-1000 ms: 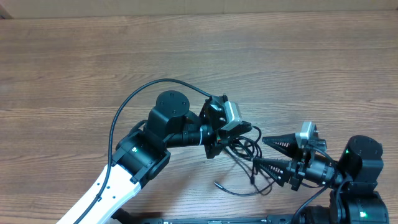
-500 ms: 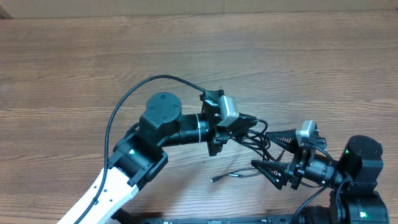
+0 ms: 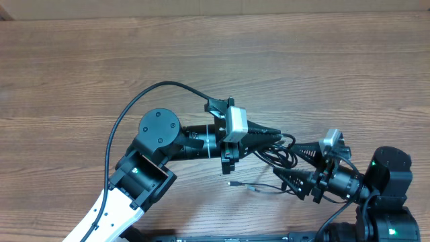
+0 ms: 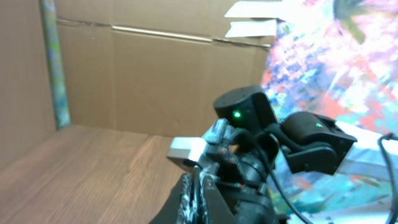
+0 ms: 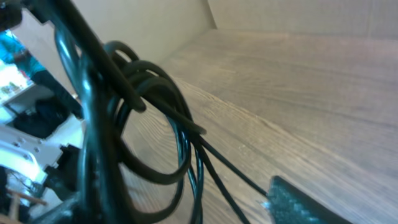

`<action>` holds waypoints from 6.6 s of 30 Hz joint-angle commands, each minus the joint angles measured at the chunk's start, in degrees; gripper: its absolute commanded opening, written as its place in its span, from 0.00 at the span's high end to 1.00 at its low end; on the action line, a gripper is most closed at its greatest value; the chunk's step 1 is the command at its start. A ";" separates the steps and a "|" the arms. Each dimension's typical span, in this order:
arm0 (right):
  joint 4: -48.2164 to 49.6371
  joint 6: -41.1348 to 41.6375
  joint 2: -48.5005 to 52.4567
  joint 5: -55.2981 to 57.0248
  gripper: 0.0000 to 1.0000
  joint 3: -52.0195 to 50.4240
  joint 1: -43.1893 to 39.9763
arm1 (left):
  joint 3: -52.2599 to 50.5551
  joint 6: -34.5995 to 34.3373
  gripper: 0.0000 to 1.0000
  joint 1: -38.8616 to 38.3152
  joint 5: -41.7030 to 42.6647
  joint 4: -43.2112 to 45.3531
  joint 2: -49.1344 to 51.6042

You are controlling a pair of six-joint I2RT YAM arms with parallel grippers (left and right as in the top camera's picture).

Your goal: Untangle cables

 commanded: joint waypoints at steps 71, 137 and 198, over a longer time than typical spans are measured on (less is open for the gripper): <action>48.04 58.90 -0.35 17.09 0.96 1.07 0.04 | 0.59 -49.29 0.00 -2.82 -16.17 3.28 1.33; 35.47 36.92 -0.35 10.38 0.38 1.07 0.04 | 0.59 -39.26 0.96 12.37 26.56 18.64 8.90; -16.09 49.64 -0.28 45.29 0.00 1.03 0.04 | 0.59 -35.04 0.96 8.28 29.51 38.45 8.90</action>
